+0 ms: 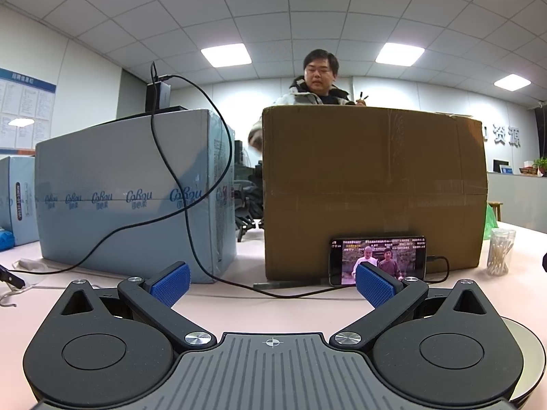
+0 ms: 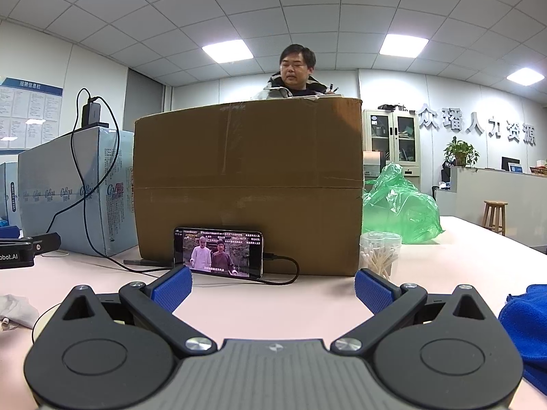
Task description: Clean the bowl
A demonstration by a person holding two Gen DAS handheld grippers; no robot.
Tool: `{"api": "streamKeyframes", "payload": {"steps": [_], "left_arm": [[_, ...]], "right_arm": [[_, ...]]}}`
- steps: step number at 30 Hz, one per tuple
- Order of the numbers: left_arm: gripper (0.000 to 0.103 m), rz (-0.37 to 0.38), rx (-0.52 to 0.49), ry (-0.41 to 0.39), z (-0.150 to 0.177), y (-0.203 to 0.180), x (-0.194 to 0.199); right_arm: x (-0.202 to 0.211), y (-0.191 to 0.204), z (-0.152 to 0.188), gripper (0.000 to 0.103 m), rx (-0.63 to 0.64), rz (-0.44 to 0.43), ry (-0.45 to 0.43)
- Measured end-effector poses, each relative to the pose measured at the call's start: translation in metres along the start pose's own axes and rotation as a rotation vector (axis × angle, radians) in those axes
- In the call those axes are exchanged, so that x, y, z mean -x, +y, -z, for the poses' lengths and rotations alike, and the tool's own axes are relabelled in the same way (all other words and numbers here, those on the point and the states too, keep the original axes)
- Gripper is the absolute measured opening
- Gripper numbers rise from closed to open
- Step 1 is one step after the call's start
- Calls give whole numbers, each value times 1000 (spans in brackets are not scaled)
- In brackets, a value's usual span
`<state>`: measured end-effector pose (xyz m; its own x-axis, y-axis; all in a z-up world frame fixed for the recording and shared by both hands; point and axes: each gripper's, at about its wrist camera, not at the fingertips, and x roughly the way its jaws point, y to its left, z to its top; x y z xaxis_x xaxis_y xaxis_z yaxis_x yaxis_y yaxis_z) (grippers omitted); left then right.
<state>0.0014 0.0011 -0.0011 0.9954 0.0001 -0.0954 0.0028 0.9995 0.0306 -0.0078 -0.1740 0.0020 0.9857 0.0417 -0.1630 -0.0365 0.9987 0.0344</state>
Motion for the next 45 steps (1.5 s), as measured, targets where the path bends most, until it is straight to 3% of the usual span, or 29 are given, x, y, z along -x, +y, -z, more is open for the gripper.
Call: {"api": "streamKeyframes", "payload": {"steps": [45], "left_arm": [[103, 0, 7, 6, -1, 0, -1]], "right_arm": [[3, -1, 2, 103, 12, -14, -16]]}}
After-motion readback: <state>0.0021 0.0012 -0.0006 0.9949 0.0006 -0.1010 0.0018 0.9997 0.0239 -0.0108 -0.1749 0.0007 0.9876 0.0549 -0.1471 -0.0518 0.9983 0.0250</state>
